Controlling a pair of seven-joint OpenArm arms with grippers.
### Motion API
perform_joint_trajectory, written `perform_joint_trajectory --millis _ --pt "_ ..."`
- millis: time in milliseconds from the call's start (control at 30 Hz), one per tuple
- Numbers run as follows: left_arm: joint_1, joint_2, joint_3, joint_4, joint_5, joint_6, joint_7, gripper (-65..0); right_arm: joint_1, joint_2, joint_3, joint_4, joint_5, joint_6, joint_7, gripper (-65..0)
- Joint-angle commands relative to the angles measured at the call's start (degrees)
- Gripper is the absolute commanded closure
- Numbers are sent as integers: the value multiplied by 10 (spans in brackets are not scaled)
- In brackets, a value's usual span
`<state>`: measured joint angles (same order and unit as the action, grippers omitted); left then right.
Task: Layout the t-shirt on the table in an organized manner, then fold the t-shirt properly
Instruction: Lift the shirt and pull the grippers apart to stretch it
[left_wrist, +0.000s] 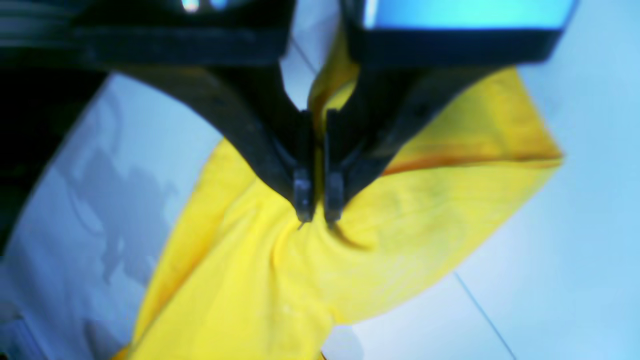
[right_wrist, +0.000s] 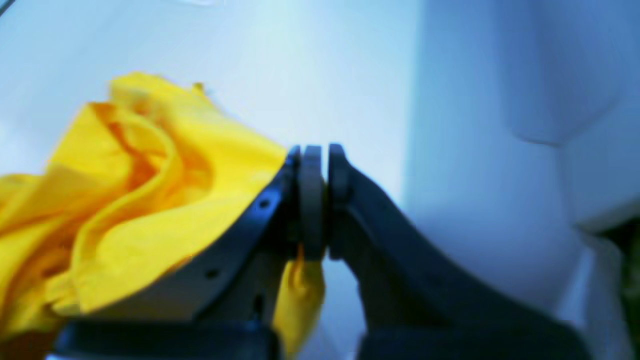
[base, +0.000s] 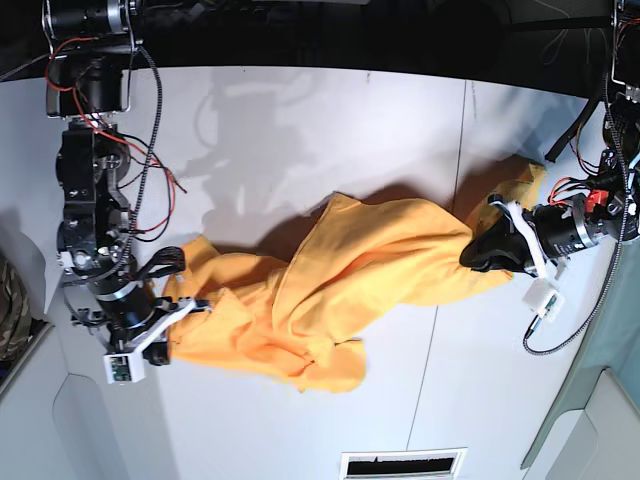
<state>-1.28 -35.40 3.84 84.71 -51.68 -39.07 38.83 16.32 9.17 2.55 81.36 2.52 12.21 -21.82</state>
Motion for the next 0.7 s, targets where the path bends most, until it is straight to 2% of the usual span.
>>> perform_joint_trajectory --millis 0,100,133,233,267,300,367,467,600,667 --pt "-5 -10 -4 17 -27 -9 6 0 10 12 13 10 0 -5 3 0" --pt "5 -6 -4 33 -76 -9 52 0 -3 32 49 10 15 -29 -17 0" --pt "12 -5 -4 34 -89 -9 57 0 -11 38 60 10 23 -37 -25 -48" --pt "36 5 -4 34 -96 -9 58 0 -47 44 91 10 42 -52 -64 -282" --pt "45 10 -4 34 -96 -9 58 0 -60 44 100 10 42 -61 -76 -336" --pt "53 15 -4 34 -96 -9 58 0 -74 43 109 10 43 -68 -86 -362" --pt "67 28 -4 34 -96 -9 58 -1 -102 43 124 10 57 -72 -91 -362" --pt "82 47 -4 34 -86 -9 58 -98 -142 43 141 14 95 -64 -93 -362" --pt "91 61 -4 34 -68 -9 58 -226 -187 34 145 36 137 -28 -94 -362" --pt "90 62 -4 34 -68 -9 57 -243 -200 21 145 55 147 -6 -93 -362"
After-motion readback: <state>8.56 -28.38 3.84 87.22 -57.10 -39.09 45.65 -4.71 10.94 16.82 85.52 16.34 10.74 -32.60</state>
